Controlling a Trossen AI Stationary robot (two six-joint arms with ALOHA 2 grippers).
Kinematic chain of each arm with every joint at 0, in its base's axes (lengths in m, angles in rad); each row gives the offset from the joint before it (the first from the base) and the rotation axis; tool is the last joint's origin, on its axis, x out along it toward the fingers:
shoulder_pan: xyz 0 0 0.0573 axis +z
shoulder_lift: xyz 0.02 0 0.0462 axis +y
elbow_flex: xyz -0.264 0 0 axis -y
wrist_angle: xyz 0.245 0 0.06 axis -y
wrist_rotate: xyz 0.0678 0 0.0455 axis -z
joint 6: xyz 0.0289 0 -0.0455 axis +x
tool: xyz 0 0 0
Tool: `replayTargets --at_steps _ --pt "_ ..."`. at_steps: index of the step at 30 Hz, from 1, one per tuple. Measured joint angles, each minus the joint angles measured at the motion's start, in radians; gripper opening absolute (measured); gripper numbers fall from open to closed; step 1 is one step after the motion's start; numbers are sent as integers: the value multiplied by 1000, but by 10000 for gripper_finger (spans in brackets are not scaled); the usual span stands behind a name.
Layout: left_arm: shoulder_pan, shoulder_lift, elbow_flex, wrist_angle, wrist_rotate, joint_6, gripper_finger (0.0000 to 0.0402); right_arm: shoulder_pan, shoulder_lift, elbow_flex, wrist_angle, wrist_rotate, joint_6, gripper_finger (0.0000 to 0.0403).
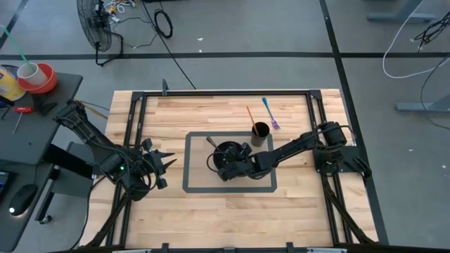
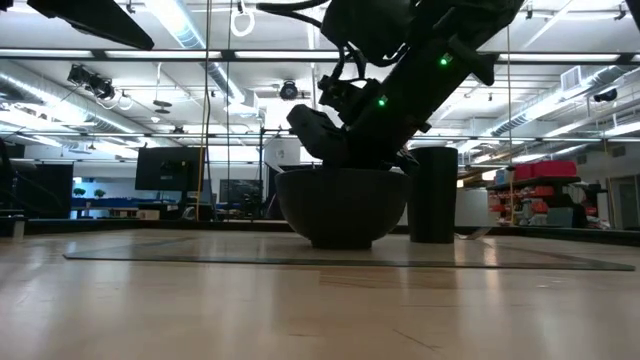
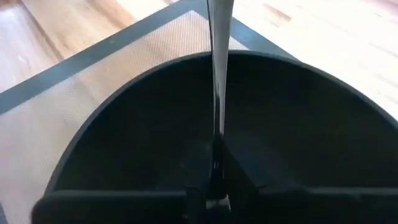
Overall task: Pick & Place Utensil
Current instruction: Put the black spoon into the black bowl on the transparent mat, then put the blue fork into the black bowl on the transparent mat
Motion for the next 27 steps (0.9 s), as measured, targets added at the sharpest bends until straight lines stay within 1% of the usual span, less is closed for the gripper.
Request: replayTargets --at_steps 6,8,13,20,27 --pt "0 0 0 0 0 0 105 0 0 0 -31 4 7 82" --pt "0 0 0 0 0 0 105 -1 -3 0 -34 -10 7 90" --pt "0 0 0 0 0 0 105 0 -51 0 -52 -36 10 108" --pt "0 0 0 -1 0 0 105 9 -165 0 -101 -32 3 139" --pt "0 0 0 -1 0 0 105 79 -346 0 -70 61 -113 161"
